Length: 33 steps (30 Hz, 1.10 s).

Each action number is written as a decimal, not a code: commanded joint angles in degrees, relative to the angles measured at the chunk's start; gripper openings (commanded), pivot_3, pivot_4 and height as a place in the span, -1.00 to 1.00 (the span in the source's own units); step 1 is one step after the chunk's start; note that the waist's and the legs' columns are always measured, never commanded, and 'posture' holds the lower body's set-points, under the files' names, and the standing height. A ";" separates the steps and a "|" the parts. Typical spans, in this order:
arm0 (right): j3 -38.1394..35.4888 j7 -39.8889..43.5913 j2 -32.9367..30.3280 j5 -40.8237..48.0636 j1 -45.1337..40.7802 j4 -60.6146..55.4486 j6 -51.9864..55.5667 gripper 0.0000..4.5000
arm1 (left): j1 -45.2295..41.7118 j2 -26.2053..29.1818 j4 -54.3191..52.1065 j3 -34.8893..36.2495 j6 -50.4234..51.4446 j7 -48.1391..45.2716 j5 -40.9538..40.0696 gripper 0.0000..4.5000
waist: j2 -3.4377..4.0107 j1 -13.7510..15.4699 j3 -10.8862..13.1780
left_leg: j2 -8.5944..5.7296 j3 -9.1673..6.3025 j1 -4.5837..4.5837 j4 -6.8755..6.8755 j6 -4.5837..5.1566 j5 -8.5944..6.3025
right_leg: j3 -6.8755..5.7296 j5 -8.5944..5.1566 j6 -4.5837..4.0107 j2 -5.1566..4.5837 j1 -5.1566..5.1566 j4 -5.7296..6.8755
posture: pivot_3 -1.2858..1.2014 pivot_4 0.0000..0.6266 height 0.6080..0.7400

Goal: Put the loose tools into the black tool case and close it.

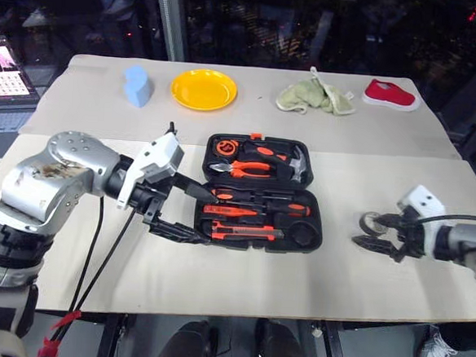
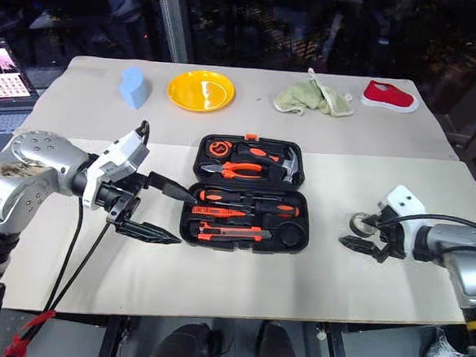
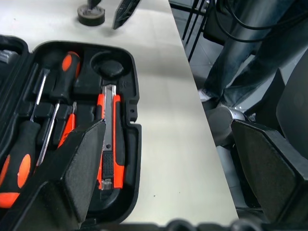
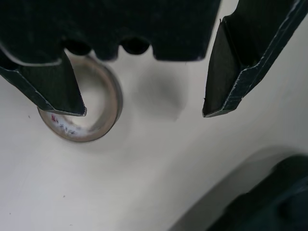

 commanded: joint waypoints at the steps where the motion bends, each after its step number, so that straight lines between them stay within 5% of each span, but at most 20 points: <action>1: 1.10 -0.01 0.59 -3.26 -2.45 4.38 -1.36 0.89 | -0.05 0.59 -2.99 2.77 0.17 1.73 -1.82 0.99 | 0.01 0.03 0.00 | 0.00 -0.01 0.00 0.00 0.00 0.00 | -0.02 0.00 0.00 0.01 0.00 0.00 | 0.03 -0.52 1.00; 14: -3.43 1.17 2.09 -1.53 0.64 -1.04 0.31 -0.98 | -0.70 -0.11 -2.20 1.65 -1.24 3.10 -2.10 1.00 | 0.01 -0.03 0.00 | 0.11 -0.06 0.23 0.00 -0.28 0.16 | 0.10 0.10 -0.15 0.27 0.18 0.16 | 0.03 -0.52 1.00; 20: -8.16 1.06 3.94 8.14 1.16 -17.50 10.64 -0.98 | -1.72 -1.24 0.30 -0.08 -3.30 2.35 -0.39 1.00 | 0.03 -0.23 0.00 | 0.11 -0.03 0.19 0.00 -0.26 0.16 | 0.15 0.11 -0.15 0.29 0.11 0.16 | 0.03 -0.52 1.00; 24: -5.01 -2.19 7.32 12.48 0.13 -31.67 15.96 -0.98 | -1.75 -1.61 1.01 -1.41 -5.11 1.40 0.95 1.00 | 0.03 -0.43 0.00 | 0.29 -0.05 0.20 -0.02 -0.30 0.14 | 0.18 0.19 -0.28 0.27 0.10 0.14 | 0.03 -0.52 1.00; 33: 5.40 -6.38 8.33 7.81 -3.42 -34.71 16.62 -0.98 | -3.49 -3.27 3.46 -3.16 -7.34 0.35 2.82 1.00 | 0.01 0.16 0.00 | 0.10 -0.07 0.10 0.09 -0.21 0.10 | 0.10 0.25 -0.14 0.33 0.11 0.06 | 0.03 -0.52 1.00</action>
